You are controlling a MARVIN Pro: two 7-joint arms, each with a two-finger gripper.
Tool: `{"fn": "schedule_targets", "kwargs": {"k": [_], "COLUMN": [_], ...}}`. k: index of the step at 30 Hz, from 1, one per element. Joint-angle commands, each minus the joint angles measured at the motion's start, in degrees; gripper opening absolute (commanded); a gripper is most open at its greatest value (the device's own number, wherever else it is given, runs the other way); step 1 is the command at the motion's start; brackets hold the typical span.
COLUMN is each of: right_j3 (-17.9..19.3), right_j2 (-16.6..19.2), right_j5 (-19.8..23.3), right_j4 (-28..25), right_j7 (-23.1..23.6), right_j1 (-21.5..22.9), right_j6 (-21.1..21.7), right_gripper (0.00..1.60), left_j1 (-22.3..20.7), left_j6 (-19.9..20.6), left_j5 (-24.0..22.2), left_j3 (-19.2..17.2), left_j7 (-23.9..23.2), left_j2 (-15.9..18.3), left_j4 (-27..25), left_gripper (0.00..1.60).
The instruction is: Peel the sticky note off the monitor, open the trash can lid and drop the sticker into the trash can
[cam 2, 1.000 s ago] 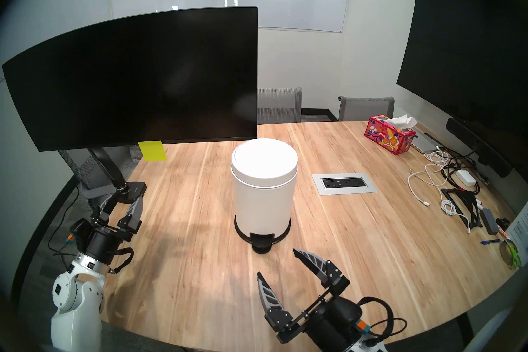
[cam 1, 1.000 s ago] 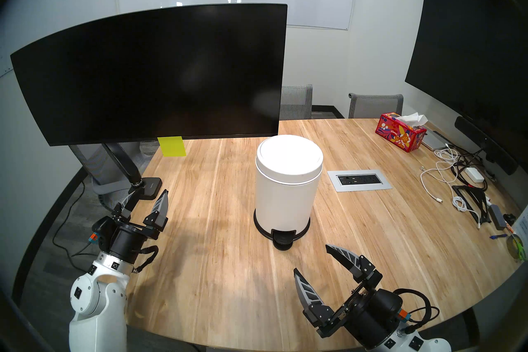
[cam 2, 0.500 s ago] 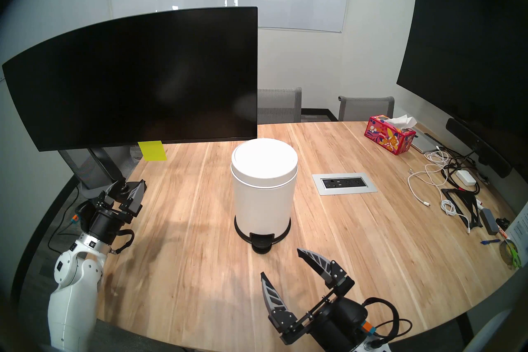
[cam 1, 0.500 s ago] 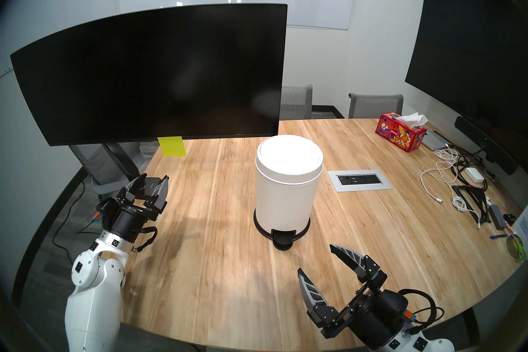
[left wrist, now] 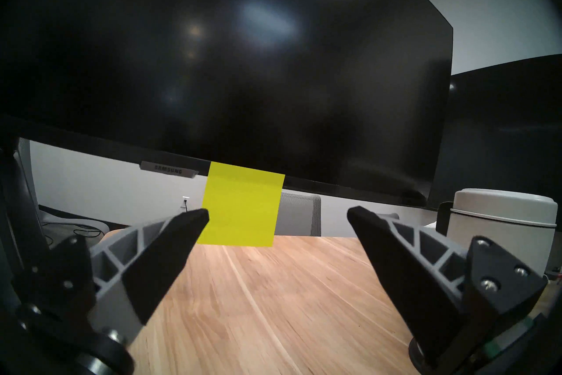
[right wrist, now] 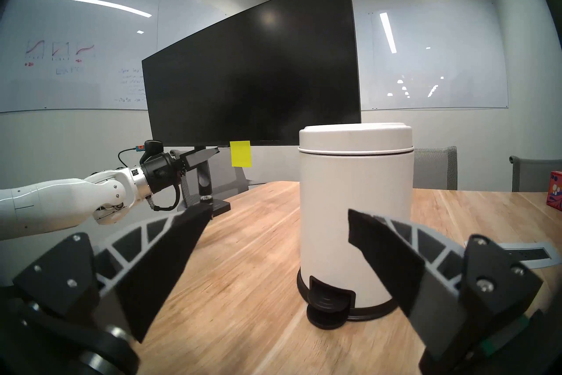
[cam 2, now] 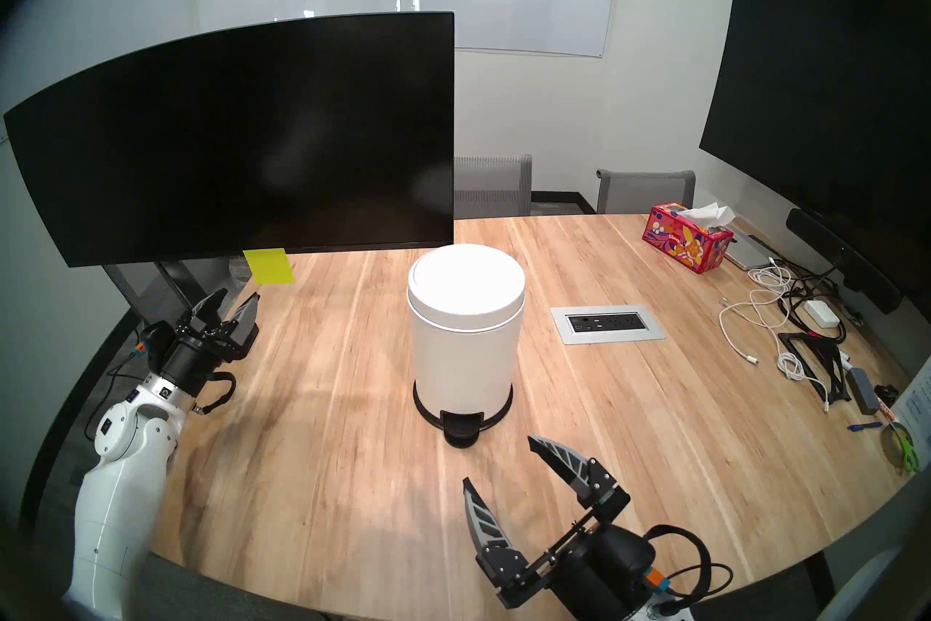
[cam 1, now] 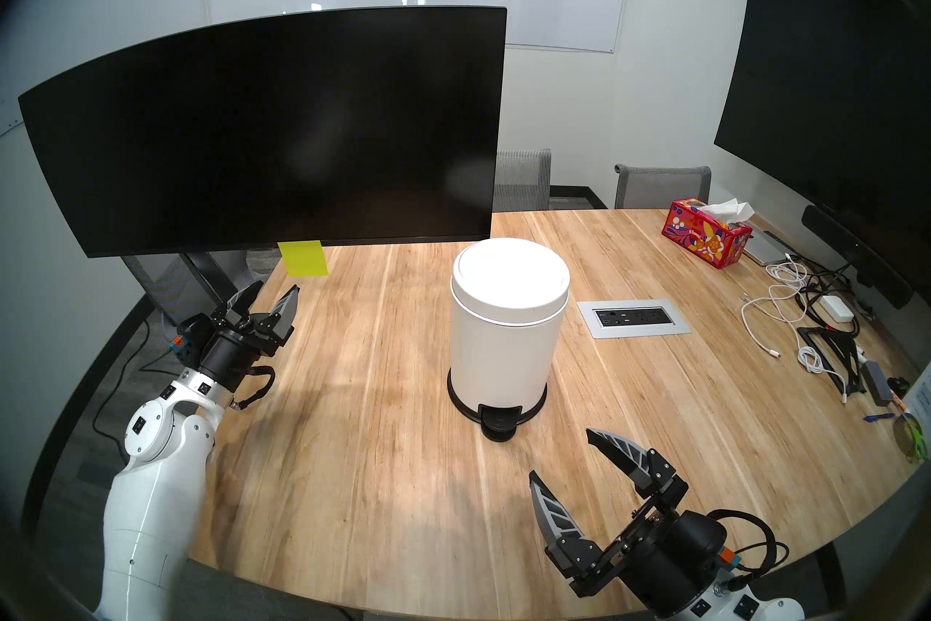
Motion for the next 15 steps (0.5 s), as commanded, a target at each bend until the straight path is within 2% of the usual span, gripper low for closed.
{"fn": "schedule_targets", "kwargs": {"k": [1,6,15], "right_j3": [0.0,0.0,-0.2], "right_j2": [-0.3,-0.6,-1.1], "right_j5": [0.6,0.7,0.6], "right_j4": [-2.2,-2.6,-3.0], "right_j7": [-0.1,0.0,0.1], "right_j1": [-0.3,-0.5,-0.6], "right_j6": [-0.6,-0.6,-0.5], "right_gripper": [1.60,1.60,1.60], "left_j1": [-6.4,-9.5,-15.2], "left_j6": [-0.3,-0.6,-2.9], "left_j5": [-0.7,-0.7,-0.7], "left_j3": [1.8,4.4,8.4], "left_j7": [0.9,1.0,-1.1], "left_j2": [4.3,5.4,5.4], "left_j4": [2.6,5.9,13.2], "left_gripper": [1.60,1.60,1.60]}}
